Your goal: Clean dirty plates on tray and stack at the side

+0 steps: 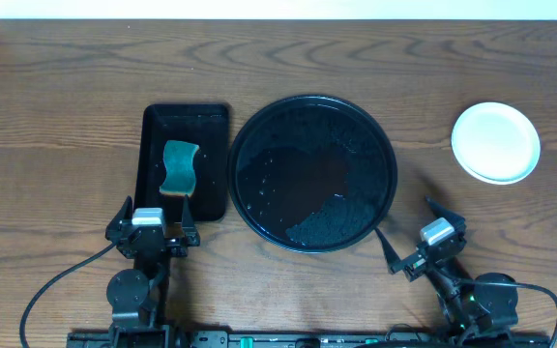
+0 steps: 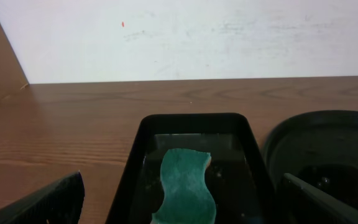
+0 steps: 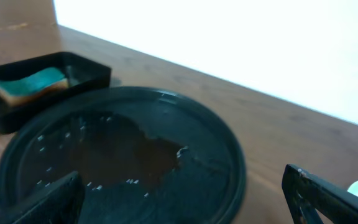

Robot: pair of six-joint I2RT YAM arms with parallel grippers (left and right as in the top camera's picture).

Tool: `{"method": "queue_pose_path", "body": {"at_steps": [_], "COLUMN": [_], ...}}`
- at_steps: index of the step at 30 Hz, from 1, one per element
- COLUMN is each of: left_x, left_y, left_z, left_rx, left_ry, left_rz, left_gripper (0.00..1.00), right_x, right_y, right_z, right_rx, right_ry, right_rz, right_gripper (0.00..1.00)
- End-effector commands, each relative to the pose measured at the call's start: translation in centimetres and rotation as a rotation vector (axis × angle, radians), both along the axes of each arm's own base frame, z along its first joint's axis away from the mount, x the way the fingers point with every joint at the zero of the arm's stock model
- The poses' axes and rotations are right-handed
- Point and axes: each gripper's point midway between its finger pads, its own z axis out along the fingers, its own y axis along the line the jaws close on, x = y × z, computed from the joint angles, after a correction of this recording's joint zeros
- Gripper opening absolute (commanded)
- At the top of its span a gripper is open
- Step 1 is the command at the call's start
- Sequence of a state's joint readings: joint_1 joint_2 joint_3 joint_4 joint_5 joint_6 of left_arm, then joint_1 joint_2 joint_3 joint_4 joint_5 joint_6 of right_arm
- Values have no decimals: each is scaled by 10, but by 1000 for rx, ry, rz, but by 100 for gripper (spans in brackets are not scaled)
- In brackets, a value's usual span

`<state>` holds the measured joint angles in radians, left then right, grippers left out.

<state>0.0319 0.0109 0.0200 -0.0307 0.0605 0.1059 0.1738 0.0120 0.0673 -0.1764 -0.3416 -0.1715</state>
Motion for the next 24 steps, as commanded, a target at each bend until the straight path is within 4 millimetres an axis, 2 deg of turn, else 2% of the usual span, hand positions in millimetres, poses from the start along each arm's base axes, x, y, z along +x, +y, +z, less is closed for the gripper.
{"method": "queue_pose_path", "body": {"at_steps": [1, 24], "left_x": [-1, -1], "left_y": [1, 1], "left_z": [-15, -15], "left_rx": [5, 5], "left_ry": [45, 45], "left_rz": [5, 6], "left_gripper": [98, 98], "right_x": [8, 8], "right_y": [-5, -2], "right_z": [0, 1], "right_rx": [-13, -10], "right_ry": [-62, -77], "right_rz": [-53, -44], "right_gripper": [99, 99]}}
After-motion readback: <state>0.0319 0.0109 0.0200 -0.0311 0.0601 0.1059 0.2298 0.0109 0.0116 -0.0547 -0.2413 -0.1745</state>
